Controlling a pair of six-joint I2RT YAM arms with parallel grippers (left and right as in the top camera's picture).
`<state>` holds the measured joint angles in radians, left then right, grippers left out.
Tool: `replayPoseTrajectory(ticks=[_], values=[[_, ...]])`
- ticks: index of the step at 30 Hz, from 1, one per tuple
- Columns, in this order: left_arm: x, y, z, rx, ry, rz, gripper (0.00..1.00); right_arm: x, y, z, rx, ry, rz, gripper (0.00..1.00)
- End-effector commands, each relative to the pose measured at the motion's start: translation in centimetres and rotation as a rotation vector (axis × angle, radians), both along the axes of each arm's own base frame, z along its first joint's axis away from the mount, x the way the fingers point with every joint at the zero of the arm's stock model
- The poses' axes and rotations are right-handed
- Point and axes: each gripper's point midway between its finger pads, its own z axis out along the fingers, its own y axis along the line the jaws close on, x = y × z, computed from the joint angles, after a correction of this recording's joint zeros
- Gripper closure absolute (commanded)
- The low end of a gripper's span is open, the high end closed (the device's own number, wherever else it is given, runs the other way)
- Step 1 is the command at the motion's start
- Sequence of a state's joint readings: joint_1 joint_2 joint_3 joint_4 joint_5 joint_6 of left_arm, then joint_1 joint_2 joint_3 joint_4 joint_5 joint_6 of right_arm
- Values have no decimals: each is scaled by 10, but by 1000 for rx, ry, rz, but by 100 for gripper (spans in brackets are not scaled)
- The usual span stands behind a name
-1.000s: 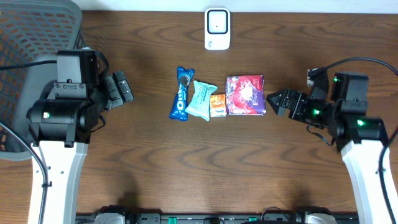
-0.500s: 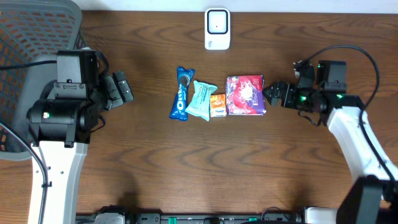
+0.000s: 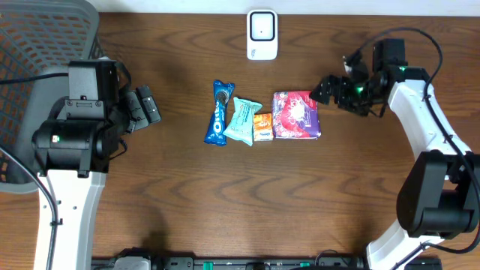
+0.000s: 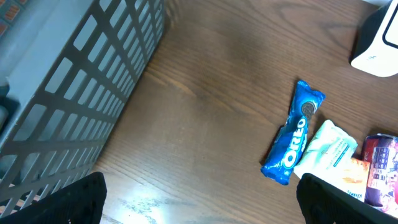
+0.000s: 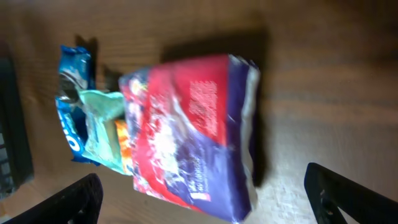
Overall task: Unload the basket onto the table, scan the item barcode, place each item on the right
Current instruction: 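Move the right gripper toward the red-purple Carefree pack, then grasp the Carefree pack with the right gripper and lift it toward the scanner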
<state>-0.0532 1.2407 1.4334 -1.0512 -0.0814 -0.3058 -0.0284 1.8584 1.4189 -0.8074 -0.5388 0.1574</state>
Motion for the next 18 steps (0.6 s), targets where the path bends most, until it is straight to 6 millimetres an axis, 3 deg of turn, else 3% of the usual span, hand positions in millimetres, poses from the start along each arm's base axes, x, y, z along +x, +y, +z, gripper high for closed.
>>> replayPoseTrajectory(ticks=[1,7,11,18], values=[[1,3,3,15,-3,-2,2,10,13,2,-37,-71,71,1],[1,3,3,15,-3,-2,2,15,19,-22,-40,-43,33,19],[1,3,3,15,-3,-2,2,12,17,-46,-23,25,19,19],[1,3,3,15,-3,-2,2,-2,33,-93,41,159,62,32]])
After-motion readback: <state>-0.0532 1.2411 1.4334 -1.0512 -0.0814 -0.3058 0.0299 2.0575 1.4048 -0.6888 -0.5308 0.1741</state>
